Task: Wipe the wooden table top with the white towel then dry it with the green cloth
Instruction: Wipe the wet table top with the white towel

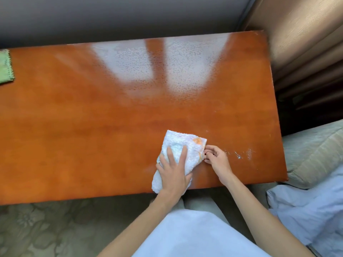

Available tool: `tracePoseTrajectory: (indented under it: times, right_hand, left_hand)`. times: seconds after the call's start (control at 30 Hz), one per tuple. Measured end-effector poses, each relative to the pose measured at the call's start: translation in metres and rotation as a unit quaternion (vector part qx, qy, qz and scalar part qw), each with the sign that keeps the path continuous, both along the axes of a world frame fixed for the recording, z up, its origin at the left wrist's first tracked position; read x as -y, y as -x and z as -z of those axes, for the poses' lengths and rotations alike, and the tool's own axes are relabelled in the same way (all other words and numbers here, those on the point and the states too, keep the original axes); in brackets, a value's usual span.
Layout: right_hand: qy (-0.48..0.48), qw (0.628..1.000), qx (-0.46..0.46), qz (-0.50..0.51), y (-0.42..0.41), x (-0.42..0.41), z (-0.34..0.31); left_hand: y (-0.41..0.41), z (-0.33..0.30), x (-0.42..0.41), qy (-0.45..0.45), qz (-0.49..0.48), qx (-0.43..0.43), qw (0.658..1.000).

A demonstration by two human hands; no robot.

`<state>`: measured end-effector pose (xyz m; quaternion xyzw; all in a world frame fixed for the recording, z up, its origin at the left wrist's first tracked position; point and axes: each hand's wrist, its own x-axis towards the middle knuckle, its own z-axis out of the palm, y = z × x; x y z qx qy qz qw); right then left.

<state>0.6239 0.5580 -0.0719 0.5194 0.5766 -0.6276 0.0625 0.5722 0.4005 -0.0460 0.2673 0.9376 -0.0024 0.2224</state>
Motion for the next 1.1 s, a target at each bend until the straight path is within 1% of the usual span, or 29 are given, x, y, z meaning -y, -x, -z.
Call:
tracePoseTrajectory:
  times: [0.17, 0.3, 0.37, 0.47, 0.57, 0.67, 0.77, 0.9, 1.03, 1.1]
  right_hand:
    - [0.004, 0.998, -0.015, 0.064, 0.002, -0.008, -0.002]
    - [-0.023, 0.999, -0.013, 0.030, -0.005, -0.022, -0.009]
    - [-0.056, 0.998, -0.007, 0.014, -0.014, -0.034, -0.012]
    - [-0.142, 0.989, 0.020, -0.026, -0.032, -0.060, -0.013]
    - [-0.216, 0.974, 0.036, -0.057, -0.051, -0.089, -0.009]
    - [-0.282, 0.955, 0.035, -0.086, -0.063, -0.114, -0.006]
    - [-0.282, 0.954, 0.027, -0.100, -0.073, -0.132, 0.000]
    - [-0.265, 0.958, 0.008, -0.104, -0.077, -0.145, 0.006]
    - [-0.263, 0.961, -0.012, -0.081, -0.078, -0.149, 0.011]
    - [-0.258, 0.962, -0.018, -0.086, -0.080, -0.151, 0.013]
  left_hand:
    - [0.046, 0.009, -0.027, -0.067, 0.010, 0.023, 0.997]
    - [0.107, 0.010, -0.043, -0.092, 0.007, 0.012, 0.996]
    - [0.136, 0.007, -0.042, -0.100, -0.001, 0.000, 0.995]
    - [0.167, 0.004, -0.027, -0.095, -0.004, -0.032, 0.995]
    - [0.179, 0.005, -0.004, -0.094, -0.048, -0.039, 0.994]
    - [0.169, 0.005, 0.013, -0.098, -0.103, -0.035, 0.989]
    - [0.144, 0.005, 0.015, -0.098, -0.136, -0.041, 0.985]
    - [0.090, 0.006, -0.002, -0.080, -0.209, -0.071, 0.972]
    - [0.019, 0.008, -0.034, -0.076, -0.194, -0.075, 0.975]
    - [-0.017, 0.007, -0.059, -0.057, -0.161, -0.064, 0.983]
